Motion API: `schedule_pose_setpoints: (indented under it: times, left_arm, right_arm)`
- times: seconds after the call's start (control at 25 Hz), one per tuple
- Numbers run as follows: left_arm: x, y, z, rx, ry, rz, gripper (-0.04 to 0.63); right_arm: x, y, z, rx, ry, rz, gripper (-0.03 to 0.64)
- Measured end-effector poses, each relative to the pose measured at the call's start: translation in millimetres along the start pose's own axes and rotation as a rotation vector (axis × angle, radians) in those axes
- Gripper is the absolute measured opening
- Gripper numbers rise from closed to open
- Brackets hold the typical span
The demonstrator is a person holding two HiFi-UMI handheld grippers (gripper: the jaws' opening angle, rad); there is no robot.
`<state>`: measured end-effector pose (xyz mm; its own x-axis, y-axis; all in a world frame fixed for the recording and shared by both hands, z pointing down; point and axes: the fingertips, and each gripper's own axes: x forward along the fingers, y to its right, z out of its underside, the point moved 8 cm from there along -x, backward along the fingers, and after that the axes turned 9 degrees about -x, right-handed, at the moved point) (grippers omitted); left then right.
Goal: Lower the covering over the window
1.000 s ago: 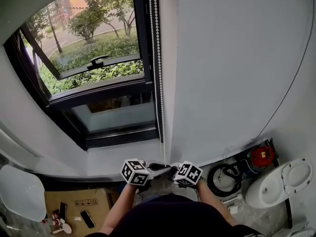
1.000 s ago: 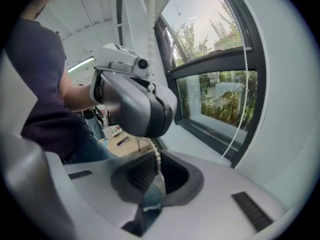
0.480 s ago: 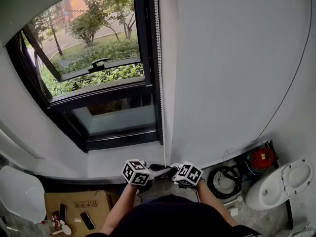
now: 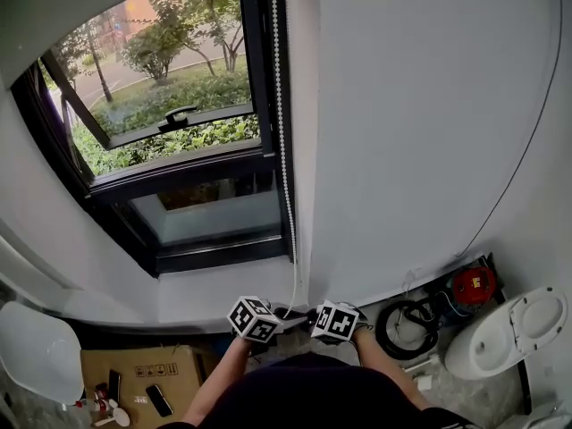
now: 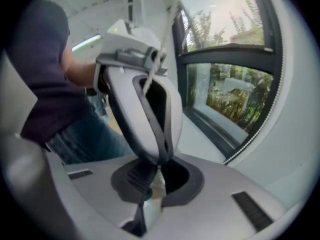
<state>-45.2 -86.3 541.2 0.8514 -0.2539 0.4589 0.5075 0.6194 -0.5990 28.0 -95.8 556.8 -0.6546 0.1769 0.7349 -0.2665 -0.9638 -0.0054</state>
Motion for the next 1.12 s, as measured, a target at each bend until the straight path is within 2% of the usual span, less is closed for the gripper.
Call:
schedule_pose_setpoints:
  times: [0.08, 0.16, 0.28, 0.56, 0.68, 0.8, 0.88, 0.96, 1.04, 1.12]
  left_arm:
    - [11, -3, 18, -0.008, -0.059, -0.004, 0.009]
    - [15, -4, 31, -0.036, -0.052, 0.01, 0.009]
    - [12, -6, 34, -0.057, -0.018, 0.013, 0.009]
    - [0, -19, 28, -0.077, 0.045, -0.018, 0.009]
    - [-4, -23, 33, -0.085, 0.031, -0.044, 0.009]
    - [-3, -29, 41, -0.091, 0.002, -0.062, 0.009]
    - [-1, -30, 45, -0.102, -0.005, -0.061, 0.009]
    - [0, -31, 49, -0.112, -0.008, -0.058, 0.009]
    - [2, -32, 53, -0.124, -0.007, -0.054, 0.009]
    - [2, -33, 56, -0.131, -0.008, -0.054, 0.009]
  right_arm:
    - [13, -12, 8, -0.094, -0.118, -0.046, 0.015]
    - [18, -20, 13, -0.117, -0.144, -0.083, 0.015]
    - [15, -17, 14, -0.078, -0.096, -0.074, 0.015]
    - [-22, 6, 17, 0.04, 0.017, 0.058, 0.015]
    - [-62, 22, 9, 0.118, 0.185, 0.137, 0.017]
    - [-112, 39, -15, 0.18, 0.482, 0.244, 0.017]
    - [-140, 47, -36, 0.187, 0.657, 0.283, 0.036]
    - [-161, 52, -58, 0.188, 0.815, 0.258, 0.149]
    - [-174, 56, -78, 0.188, 0.954, 0.21, 0.181]
    - [-179, 60, -93, 0.169, 1.018, 0.177, 0.192]
